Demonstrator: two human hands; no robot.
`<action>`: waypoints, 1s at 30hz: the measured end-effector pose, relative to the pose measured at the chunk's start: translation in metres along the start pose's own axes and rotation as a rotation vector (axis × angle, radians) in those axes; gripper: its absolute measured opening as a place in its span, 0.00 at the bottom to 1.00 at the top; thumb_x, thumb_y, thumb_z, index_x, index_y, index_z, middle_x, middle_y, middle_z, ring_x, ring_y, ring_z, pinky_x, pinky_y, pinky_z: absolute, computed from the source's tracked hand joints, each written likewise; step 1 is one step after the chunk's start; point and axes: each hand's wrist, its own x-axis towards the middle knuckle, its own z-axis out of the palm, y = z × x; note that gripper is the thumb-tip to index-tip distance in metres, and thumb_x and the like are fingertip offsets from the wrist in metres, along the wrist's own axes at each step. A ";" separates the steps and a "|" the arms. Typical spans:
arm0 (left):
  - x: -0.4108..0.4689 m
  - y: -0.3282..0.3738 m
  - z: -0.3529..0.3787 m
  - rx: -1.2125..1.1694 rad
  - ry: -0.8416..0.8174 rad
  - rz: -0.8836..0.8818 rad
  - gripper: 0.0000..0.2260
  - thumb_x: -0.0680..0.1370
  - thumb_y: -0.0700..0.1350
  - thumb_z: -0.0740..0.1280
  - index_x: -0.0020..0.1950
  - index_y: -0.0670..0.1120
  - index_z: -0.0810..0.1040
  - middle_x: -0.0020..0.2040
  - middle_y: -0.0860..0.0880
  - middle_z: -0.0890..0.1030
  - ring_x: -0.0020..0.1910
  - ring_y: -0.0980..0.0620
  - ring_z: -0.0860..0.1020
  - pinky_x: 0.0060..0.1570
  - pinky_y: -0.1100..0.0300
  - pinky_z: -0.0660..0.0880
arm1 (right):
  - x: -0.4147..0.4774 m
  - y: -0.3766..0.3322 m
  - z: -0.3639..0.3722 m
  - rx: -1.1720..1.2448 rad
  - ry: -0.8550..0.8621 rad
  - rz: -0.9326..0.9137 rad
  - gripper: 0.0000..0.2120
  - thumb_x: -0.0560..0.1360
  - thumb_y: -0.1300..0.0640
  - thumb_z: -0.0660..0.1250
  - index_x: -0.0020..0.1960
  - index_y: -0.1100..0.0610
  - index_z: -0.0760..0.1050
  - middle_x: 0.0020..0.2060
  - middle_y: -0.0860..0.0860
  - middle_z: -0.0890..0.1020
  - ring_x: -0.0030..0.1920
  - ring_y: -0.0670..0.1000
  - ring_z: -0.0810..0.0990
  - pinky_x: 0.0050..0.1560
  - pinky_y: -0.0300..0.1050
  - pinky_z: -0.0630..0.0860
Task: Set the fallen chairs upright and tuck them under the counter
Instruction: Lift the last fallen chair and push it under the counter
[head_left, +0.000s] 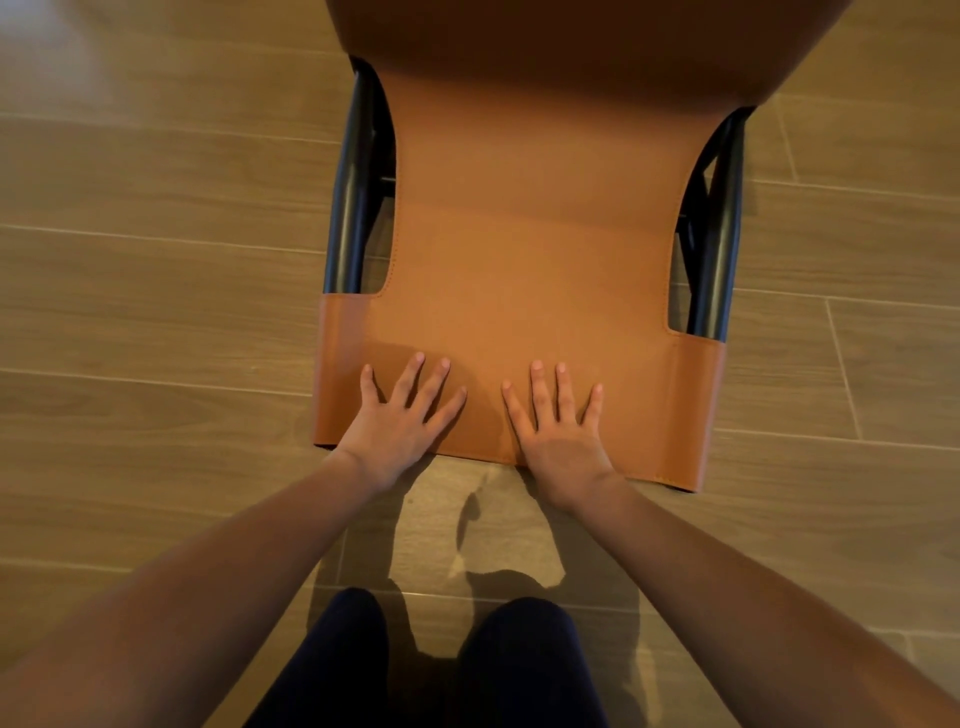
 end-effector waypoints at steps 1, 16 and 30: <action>-0.001 0.002 -0.001 0.001 -0.001 -0.004 0.38 0.80 0.46 0.60 0.76 0.47 0.34 0.76 0.38 0.34 0.74 0.33 0.37 0.64 0.27 0.57 | 0.000 -0.004 0.000 0.008 -0.005 0.010 0.48 0.77 0.52 0.64 0.75 0.57 0.28 0.74 0.66 0.32 0.73 0.72 0.34 0.67 0.78 0.45; -0.028 -0.004 -0.045 -0.106 -0.027 0.051 0.36 0.80 0.45 0.60 0.77 0.46 0.36 0.77 0.37 0.40 0.75 0.31 0.44 0.63 0.32 0.63 | -0.040 0.002 -0.052 0.103 -0.148 0.026 0.35 0.81 0.60 0.54 0.77 0.56 0.32 0.77 0.63 0.39 0.75 0.71 0.42 0.70 0.71 0.53; -0.091 -0.094 -0.271 -0.287 -0.113 -0.008 0.32 0.81 0.42 0.58 0.78 0.51 0.40 0.79 0.46 0.46 0.77 0.41 0.50 0.62 0.47 0.71 | -0.110 0.069 -0.271 0.165 -0.156 -0.055 0.33 0.81 0.66 0.52 0.79 0.51 0.39 0.78 0.58 0.46 0.76 0.67 0.48 0.72 0.66 0.52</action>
